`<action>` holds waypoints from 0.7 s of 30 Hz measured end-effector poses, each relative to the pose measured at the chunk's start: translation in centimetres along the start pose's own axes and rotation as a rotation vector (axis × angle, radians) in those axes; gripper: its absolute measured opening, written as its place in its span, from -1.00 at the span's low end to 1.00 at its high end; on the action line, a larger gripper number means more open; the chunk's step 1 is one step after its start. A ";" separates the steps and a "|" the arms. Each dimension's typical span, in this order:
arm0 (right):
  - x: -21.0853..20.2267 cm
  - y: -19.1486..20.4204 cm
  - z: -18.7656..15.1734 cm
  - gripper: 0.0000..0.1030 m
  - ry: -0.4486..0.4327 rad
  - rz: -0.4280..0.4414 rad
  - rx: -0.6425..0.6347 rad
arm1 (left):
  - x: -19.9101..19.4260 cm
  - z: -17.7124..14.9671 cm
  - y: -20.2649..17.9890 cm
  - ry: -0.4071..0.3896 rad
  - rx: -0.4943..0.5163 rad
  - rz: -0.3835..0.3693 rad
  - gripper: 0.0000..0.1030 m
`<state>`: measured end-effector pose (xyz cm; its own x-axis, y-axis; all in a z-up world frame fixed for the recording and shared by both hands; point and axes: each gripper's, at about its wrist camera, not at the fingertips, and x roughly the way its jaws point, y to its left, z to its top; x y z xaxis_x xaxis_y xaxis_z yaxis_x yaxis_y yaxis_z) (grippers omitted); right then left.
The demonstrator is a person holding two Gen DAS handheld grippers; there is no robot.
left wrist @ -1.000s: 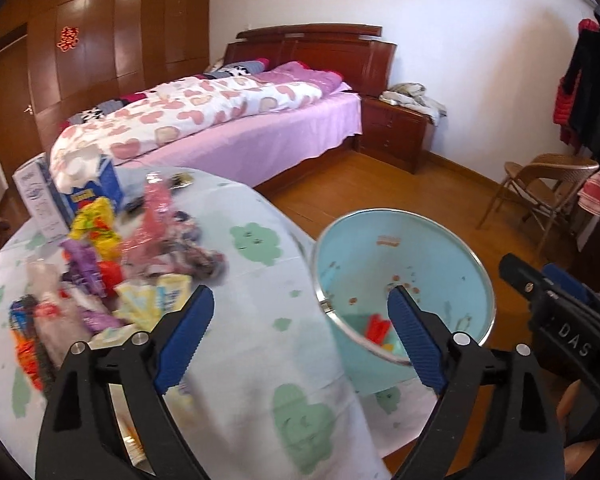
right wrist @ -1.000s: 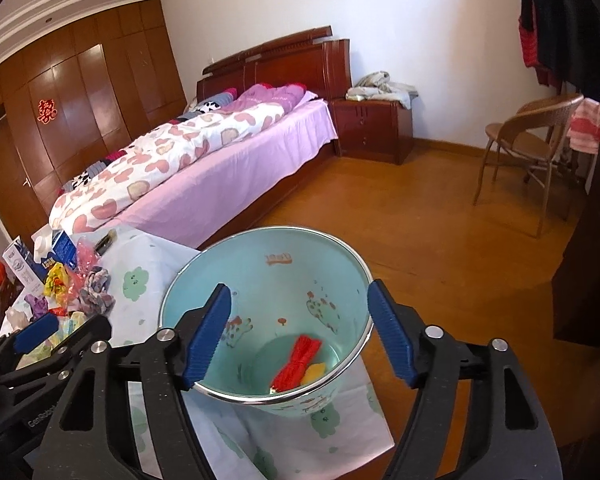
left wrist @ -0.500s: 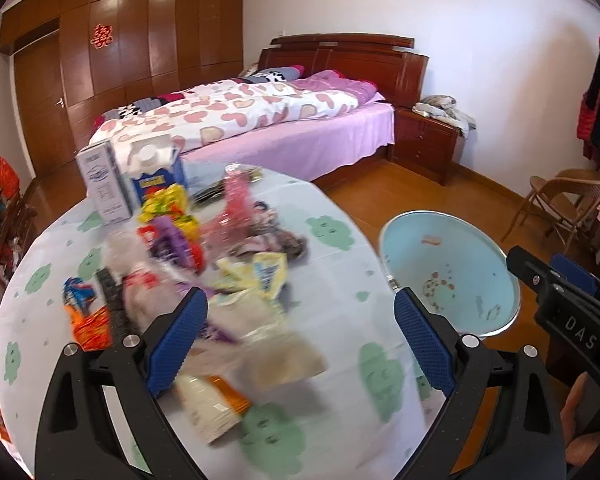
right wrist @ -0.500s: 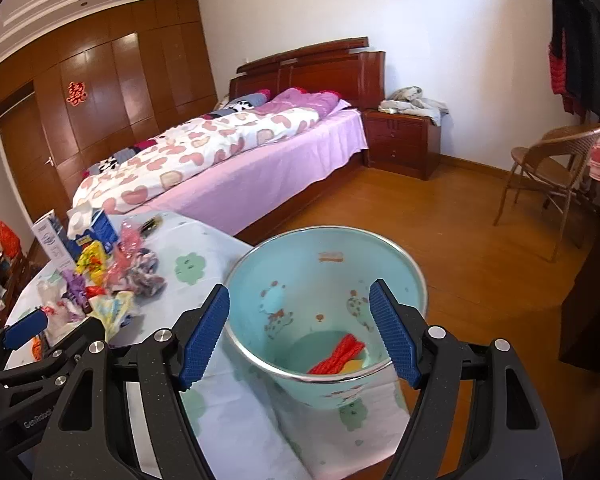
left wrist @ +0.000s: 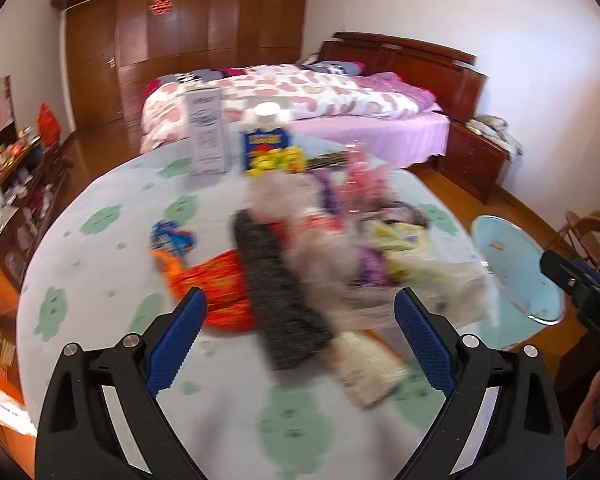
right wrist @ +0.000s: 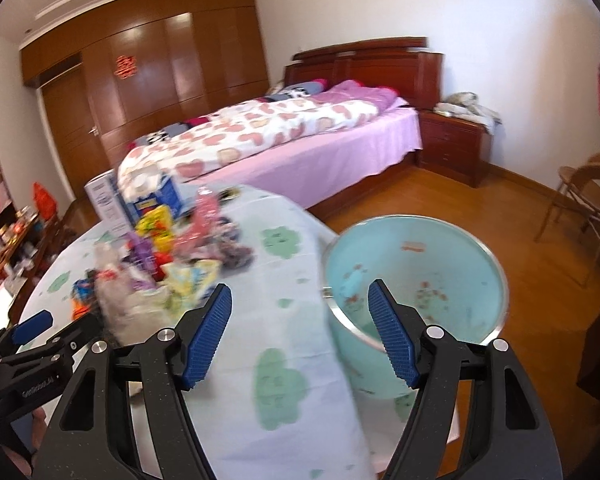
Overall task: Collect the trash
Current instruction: 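Grasp the clear plastic bag with the right tool while the left tool grasps the black mesh net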
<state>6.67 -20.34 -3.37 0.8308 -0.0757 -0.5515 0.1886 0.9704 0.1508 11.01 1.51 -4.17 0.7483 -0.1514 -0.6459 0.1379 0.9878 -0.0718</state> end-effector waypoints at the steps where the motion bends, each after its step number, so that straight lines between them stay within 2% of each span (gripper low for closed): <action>1: 0.2 0.7 0.0 0.32 0.004 0.017 -0.012 | 0.1 -0.1 0.9 0.002 -0.013 0.013 0.79; 6: 0.9 3.3 0.4 0.20 0.024 0.084 -0.037 | 0.3 -0.3 3.7 0.012 -0.047 0.055 0.78; 12: 1.8 7.8 1.7 0.19 0.000 0.175 -0.106 | 0.3 -0.2 6.3 0.011 -0.080 0.095 0.76; 21: 6.4 13.9 1.3 0.17 0.085 0.253 -0.193 | 1.2 -0.6 8.1 0.032 -0.097 0.129 0.68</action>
<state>15.27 -7.64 -3.75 0.7904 0.1845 -0.5841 -0.1277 0.9822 0.1375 12.65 9.40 -5.95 0.7347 -0.0235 -0.6779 -0.0223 0.9980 -0.0588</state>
